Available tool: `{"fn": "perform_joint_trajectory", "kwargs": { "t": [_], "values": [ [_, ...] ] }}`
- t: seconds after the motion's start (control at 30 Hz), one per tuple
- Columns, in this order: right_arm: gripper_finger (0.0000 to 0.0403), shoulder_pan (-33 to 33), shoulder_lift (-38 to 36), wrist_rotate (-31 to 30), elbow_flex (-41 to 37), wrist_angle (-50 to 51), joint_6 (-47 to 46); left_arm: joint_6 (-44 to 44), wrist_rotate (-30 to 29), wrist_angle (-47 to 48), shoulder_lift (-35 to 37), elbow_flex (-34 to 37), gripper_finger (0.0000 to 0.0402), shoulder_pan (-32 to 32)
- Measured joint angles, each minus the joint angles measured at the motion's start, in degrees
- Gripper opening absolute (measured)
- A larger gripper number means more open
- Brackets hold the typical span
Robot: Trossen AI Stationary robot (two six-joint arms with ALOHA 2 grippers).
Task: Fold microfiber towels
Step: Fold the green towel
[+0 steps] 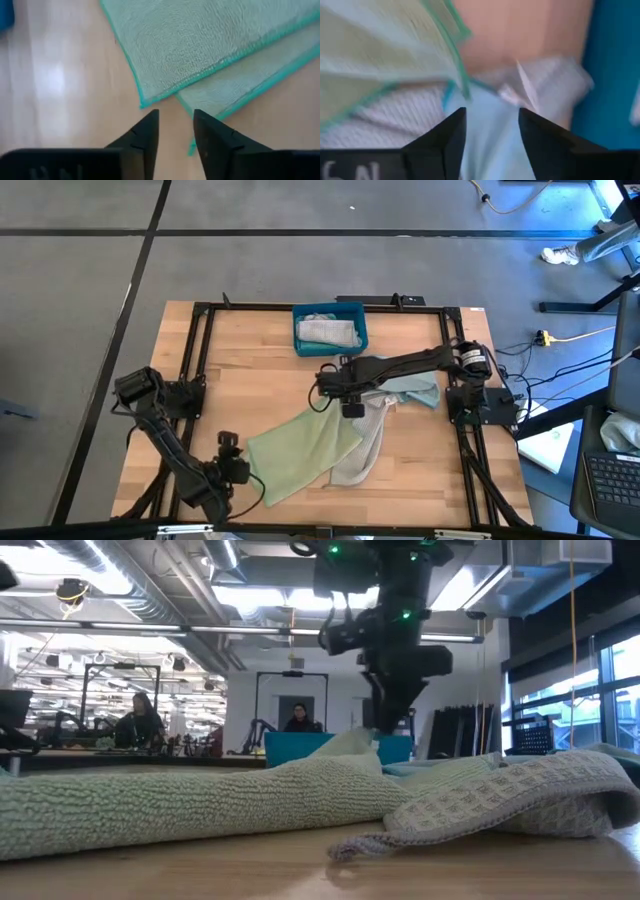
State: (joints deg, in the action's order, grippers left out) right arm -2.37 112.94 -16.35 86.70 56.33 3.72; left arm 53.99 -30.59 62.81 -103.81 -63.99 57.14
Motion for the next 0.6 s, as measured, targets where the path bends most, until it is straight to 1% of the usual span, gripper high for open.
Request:
{"fn": "perform_joint_trajectory", "kwargs": {
  "t": [0.17,0.33,0.4,0.47,0.53,0.6],
  "values": [
    [0.0195,-1.4,-1.4,-0.6,0.0,3.6,-4.9,-11.6,-0.3,2.4,0.0,1.3,0.0152,-1.9],
    [0.0196,-5.1,-1.5,-0.1,0.0,3.0,-5.1,-17.2,-0.2,-0.2,0.0,5.7,0.0178,-4.2],
    [0.0196,-6.5,-1.5,-0.1,0.0,2.6,-5.2,-17.7,-1.0,-0.3,0.0,6.4,0.0182,-4.7],
    [0.0196,-7.8,-1.5,-0.6,0.0,2.5,-5.2,-18.7,-3.0,-0.8,0.0,6.4,0.0182,-4.8],
    [0.0196,-8.9,-1.5,-1.8,0.0,2.5,-5.1,-21.5,-4.3,-2.6,0.0,6.4,0.0181,-4.7],
    [0.0196,-9.4,-1.5,-1.9,0.0,2.4,-5.0,-25.8,-4.3,-5.0,0.0,6.5,0.0181,-4.5]
  ]
}}
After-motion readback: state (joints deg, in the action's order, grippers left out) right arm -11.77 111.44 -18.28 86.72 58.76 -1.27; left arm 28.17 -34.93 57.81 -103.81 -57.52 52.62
